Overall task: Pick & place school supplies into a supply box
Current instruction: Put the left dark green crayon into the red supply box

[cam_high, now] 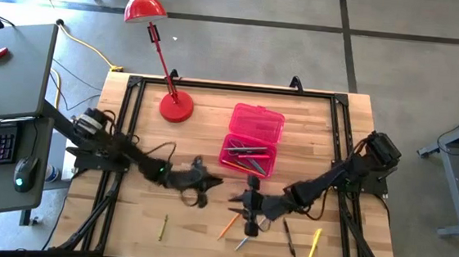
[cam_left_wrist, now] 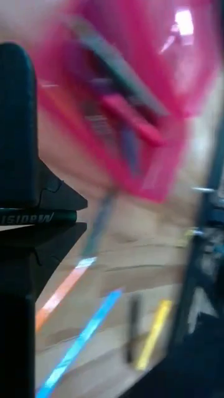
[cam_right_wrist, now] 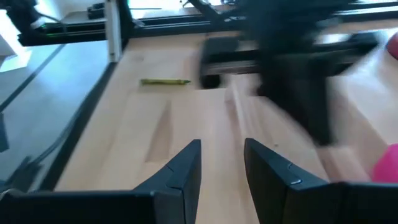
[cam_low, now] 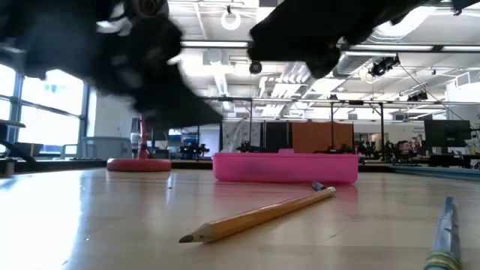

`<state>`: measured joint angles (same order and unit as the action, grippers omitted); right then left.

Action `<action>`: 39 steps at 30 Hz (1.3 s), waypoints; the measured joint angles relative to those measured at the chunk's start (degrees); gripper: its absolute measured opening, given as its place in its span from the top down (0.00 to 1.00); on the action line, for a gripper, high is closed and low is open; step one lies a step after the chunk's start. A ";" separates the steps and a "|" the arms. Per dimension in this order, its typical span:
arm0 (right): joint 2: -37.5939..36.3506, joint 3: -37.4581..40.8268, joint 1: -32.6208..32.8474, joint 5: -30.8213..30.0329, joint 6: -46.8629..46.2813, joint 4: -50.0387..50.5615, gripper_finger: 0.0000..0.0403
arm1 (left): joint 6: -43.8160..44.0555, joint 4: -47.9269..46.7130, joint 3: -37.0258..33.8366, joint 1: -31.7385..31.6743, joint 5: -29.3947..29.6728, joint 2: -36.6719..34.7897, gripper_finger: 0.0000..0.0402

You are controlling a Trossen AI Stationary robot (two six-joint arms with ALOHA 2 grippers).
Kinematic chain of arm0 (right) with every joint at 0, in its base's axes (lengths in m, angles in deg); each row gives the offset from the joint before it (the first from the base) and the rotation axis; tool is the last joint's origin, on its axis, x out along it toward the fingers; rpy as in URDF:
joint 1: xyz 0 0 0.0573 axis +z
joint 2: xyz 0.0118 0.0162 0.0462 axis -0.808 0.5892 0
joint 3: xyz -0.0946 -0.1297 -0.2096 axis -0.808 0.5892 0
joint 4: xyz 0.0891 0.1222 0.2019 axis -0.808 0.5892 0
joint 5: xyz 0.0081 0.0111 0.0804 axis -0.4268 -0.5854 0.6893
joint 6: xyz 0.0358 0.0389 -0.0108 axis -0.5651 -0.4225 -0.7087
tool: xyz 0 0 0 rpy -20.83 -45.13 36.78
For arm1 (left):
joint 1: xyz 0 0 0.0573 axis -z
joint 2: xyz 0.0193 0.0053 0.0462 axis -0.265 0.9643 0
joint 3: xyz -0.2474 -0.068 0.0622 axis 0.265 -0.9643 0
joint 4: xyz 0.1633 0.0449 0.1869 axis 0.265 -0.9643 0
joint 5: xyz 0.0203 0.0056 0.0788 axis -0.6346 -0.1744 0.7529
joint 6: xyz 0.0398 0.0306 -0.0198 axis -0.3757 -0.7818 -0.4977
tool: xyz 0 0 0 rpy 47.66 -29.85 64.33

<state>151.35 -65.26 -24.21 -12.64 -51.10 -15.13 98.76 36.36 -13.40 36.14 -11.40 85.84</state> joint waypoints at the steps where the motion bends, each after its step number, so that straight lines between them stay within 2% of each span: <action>1: 0.00 0.00 0.94 -0.92 0.00 0.07 0.75 | -2.18 0.14 1.42 -2.16 -2.13 -0.16 0.87; 5: 0.00 0.07 4.20 -5.35 -0.04 0.97 0.75 | -8.64 -2.06 7.95 -10.47 -11.71 0.23 0.87; 9: 0.00 0.11 6.66 -7.24 -0.79 4.40 0.75 | -11.45 -9.46 14.10 -17.94 -17.50 0.30 0.87; 13: 0.02 0.11 8.03 -7.86 -7.62 10.30 0.75 | -10.17 -18.47 18.08 -23.39 -21.75 0.30 0.87; 16: 0.02 0.11 8.41 -7.91 -13.86 15.90 0.75 | -8.93 -20.09 18.36 -25.34 -24.68 0.68 0.87; 21: 0.02 0.11 8.52 -8.28 -20.54 21.25 0.75 | -8.63 -15.99 18.47 -25.25 -25.15 4.71 0.87; 25: 0.02 0.11 8.52 -8.35 -20.62 21.22 0.75 | -7.63 -11.09 19.05 -25.19 -27.19 9.74 0.87; 28: 0.02 0.11 8.52 -8.52 -20.02 21.26 0.75 | -7.10 -10.41 20.41 -25.27 -25.39 12.47 0.87; 31: 0.02 0.13 8.52 -9.23 -17.88 21.96 0.75 | -6.64 -11.26 21.95 -25.31 -22.63 14.53 0.87; 35: 0.02 0.13 8.50 -8.61 -11.21 23.05 0.75 | -6.47 -13.66 24.58 -25.31 -22.33 16.74 0.86; 39: 0.02 0.13 8.52 -7.84 -4.95 23.32 0.75 | -6.47 -17.16 27.50 -25.31 -22.33 17.15 0.79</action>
<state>151.37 -65.13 -15.69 -20.48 -56.05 8.19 92.29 19.20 14.09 10.83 -33.73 102.99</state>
